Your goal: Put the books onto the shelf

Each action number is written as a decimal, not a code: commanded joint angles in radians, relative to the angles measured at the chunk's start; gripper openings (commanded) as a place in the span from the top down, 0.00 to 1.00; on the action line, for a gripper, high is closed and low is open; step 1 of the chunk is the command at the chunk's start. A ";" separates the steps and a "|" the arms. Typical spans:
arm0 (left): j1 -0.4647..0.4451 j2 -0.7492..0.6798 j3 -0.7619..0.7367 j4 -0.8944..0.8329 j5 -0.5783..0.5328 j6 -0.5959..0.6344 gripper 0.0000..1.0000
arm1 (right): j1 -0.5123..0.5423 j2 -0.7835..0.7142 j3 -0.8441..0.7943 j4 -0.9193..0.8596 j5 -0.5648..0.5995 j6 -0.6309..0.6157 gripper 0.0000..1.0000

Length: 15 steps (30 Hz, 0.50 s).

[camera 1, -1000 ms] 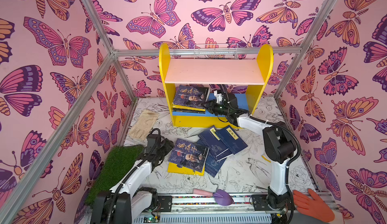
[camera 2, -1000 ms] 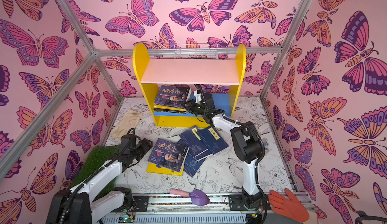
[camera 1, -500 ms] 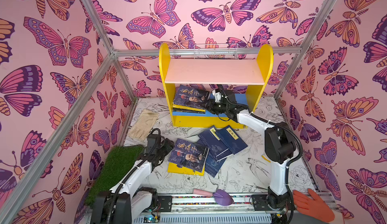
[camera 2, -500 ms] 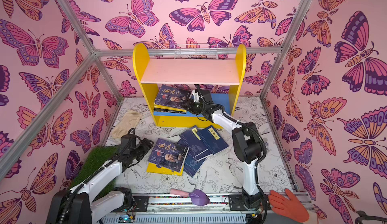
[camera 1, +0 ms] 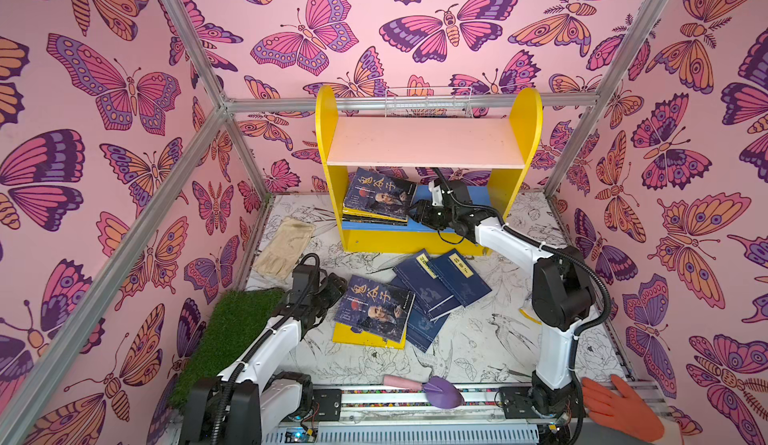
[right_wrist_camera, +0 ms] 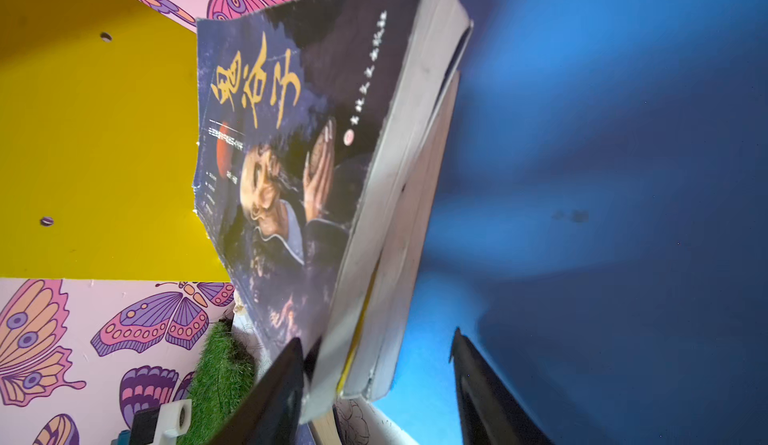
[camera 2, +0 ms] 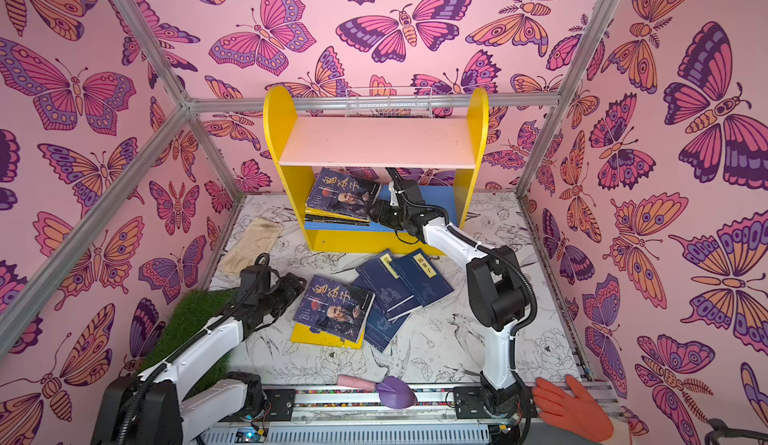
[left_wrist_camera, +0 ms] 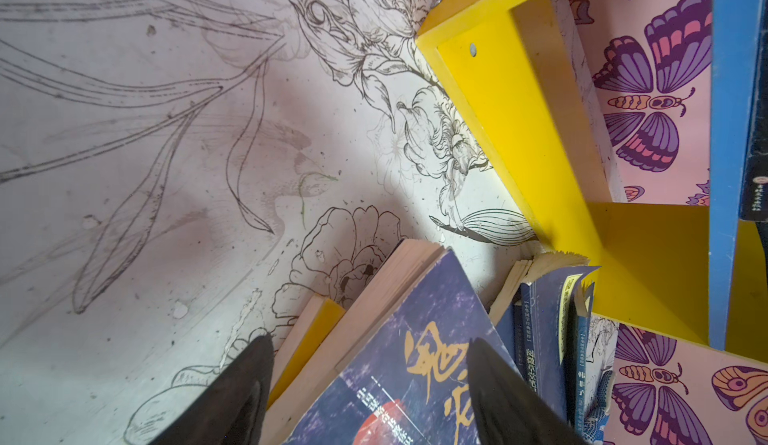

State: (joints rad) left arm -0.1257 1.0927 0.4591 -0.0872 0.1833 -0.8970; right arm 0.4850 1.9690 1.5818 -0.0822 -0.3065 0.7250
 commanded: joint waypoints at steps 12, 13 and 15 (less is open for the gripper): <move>-0.015 -0.007 0.011 -0.023 0.010 0.032 0.24 | -0.031 0.108 0.144 0.111 0.033 0.073 0.44; -0.015 -0.007 0.010 -0.021 0.010 0.030 0.24 | -0.032 0.119 0.153 0.121 0.037 0.083 0.43; -0.017 -0.010 0.009 -0.014 0.014 0.030 0.24 | -0.036 0.144 0.182 0.129 0.053 0.102 0.42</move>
State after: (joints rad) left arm -0.1379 1.0943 0.4595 -0.0872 0.1875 -0.8799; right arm 0.4583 2.0838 1.7073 -0.0113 -0.2901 0.7864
